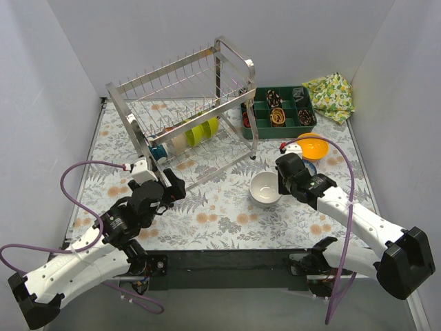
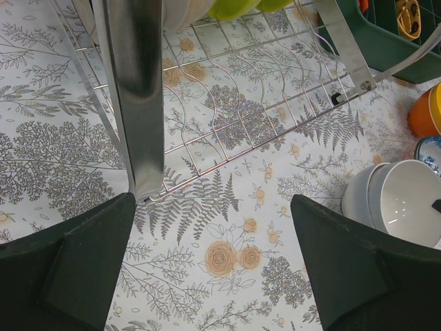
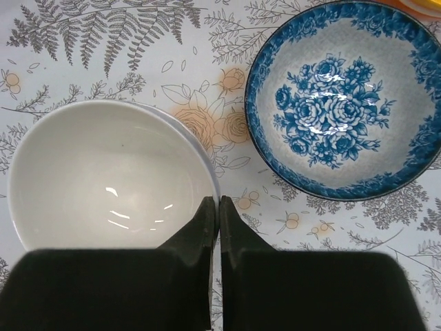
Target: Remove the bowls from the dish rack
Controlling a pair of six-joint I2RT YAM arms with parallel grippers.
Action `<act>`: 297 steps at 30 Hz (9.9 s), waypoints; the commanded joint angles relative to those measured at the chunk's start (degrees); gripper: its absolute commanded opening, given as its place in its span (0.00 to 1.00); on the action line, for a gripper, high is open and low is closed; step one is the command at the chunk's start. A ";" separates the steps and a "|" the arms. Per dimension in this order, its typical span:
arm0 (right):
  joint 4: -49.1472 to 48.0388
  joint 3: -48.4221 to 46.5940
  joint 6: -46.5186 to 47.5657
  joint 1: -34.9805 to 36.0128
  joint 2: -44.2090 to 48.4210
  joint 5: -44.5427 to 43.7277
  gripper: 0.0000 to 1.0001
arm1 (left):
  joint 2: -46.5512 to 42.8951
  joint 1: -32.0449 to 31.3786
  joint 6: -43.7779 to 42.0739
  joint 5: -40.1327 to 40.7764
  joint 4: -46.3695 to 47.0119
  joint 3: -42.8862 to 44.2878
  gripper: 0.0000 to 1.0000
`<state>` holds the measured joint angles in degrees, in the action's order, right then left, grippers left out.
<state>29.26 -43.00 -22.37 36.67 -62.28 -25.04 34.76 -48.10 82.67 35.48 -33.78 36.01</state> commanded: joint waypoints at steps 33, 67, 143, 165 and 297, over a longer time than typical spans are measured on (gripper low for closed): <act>-45.67 5.56 10.50 -3.27 1.91 34.25 0.92 | 8.46 0.37 5.04 13.38 -5.95 3.01 0.92; -85.86 -26.33 14.99 3.23 -53.99 13.45 0.95 | 13.84 0.37 7.24 15.49 -2.17 1.43 0.00; -60.53 -43.59 16.39 4.73 -56.91 18.28 0.27 | 9.62 0.28 7.76 12.24 -2.87 -0.59 0.00; -67.58 -24.86 11.65 5.35 -40.91 19.14 0.09 | 12.96 0.28 4.43 10.48 1.26 -0.41 0.16; -64.68 -47.96 6.20 6.66 -65.60 26.25 0.72 | 8.57 0.20 3.19 5.82 2.49 -1.38 0.20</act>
<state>-32.03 -88.16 -16.43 43.51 -127.79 -2.48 44.40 -47.46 83.64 42.85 -35.35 34.17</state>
